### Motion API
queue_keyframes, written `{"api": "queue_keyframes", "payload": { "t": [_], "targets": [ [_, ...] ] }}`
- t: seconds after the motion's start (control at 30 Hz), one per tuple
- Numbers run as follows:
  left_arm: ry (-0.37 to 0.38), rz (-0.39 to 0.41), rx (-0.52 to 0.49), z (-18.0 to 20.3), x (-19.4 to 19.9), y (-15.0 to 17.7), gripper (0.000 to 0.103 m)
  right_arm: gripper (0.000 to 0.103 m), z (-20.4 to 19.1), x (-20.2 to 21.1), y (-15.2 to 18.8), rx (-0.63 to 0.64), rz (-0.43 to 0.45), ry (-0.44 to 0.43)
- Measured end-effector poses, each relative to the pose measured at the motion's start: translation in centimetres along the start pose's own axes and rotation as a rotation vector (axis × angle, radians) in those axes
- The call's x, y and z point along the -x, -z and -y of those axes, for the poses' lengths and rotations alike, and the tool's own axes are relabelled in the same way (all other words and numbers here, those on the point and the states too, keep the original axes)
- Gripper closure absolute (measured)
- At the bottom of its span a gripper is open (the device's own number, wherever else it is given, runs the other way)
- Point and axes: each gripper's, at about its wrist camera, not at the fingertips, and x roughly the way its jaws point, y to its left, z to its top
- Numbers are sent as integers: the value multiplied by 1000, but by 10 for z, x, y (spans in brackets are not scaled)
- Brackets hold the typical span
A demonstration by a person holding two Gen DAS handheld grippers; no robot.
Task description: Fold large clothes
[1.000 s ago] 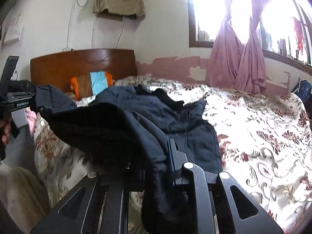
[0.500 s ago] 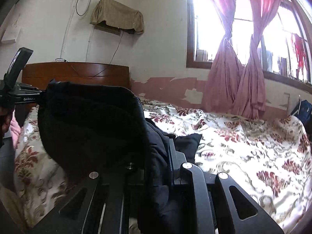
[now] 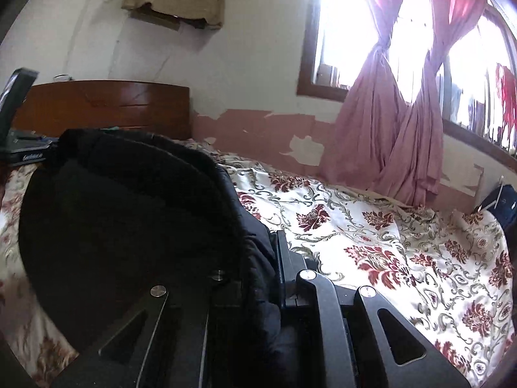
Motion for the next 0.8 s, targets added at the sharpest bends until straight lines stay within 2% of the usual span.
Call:
{"api": "queue_keyframes", "payload": {
  "t": [0.2, 0.33, 0.5, 0.57, 0.63, 0.73, 0.8],
  "targets": [
    [-34, -8, 97, -1, -60, -19, 98, 92, -13, -74, -25, 5, -43, 74],
    [-62, -28, 121, 2, -94, -21, 98, 92, -27, -126, -21, 24, -96, 130],
    [-16, -120, 174, -9, -126, -10, 96, 92, -41, -163, -5, 40, -151, 155],
    [12, -126, 160, -12, -129, -6, 95, 92, -43, -171, 1, 40, -162, 159],
    [46, -100, 148, -15, -126, -2, 92, 92, -43, -178, 3, 44, -166, 166],
    [84, -40, 164, -21, -117, -1, 67, 92, -43, -181, 7, 48, -183, 171],
    [89, 4, 197, -26, -106, 0, 32, 90, -42, -184, 9, 46, -201, 159]
  ]
}}
